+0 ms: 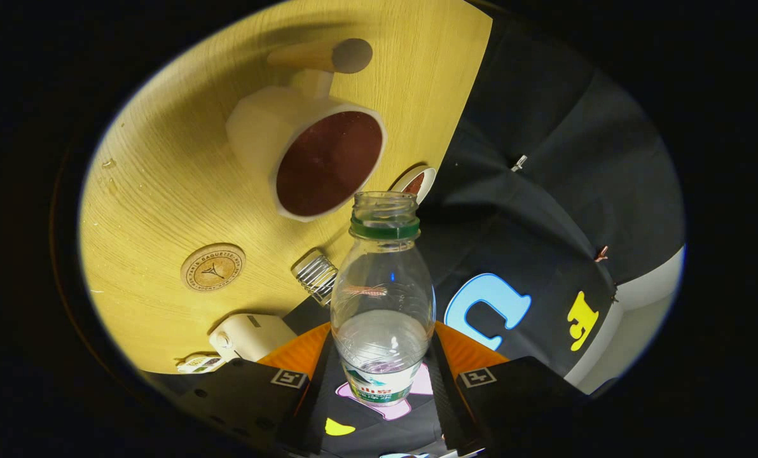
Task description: Take the bottle from table, then pour the juice into the cup, finally place the bottle on the coaster
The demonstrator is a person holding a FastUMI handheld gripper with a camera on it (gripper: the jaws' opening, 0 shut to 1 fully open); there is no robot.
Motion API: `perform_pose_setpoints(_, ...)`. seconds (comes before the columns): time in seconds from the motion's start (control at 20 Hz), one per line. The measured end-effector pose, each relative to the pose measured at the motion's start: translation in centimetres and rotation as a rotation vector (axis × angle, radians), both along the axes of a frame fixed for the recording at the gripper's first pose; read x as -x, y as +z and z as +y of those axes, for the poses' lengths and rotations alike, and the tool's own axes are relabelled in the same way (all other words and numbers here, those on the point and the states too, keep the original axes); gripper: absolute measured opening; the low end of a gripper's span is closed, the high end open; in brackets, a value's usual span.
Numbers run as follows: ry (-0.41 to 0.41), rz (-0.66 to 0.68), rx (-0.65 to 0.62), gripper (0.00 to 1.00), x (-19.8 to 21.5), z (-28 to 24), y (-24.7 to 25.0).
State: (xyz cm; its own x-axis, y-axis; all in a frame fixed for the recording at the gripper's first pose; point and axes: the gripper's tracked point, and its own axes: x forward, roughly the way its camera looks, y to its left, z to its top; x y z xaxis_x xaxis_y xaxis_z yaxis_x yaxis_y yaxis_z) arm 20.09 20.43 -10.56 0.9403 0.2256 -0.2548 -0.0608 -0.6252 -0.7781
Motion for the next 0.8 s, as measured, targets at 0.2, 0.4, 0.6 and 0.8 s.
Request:
perform_pose_setpoints(0.2,-0.015,0.016,-0.019,0.72,-0.1,-0.2,-0.4)
perform_pose_setpoints(0.4,-0.066,0.039,-0.107,0.72,0.2,-1.2,-0.3)
perform_pose_setpoints(0.6,-0.113,0.047,-0.309,0.71,0.5,-2.0,1.6)
perform_pose_setpoints(0.8,-0.198,0.060,-0.506,0.72,0.0,-4.2,4.2)
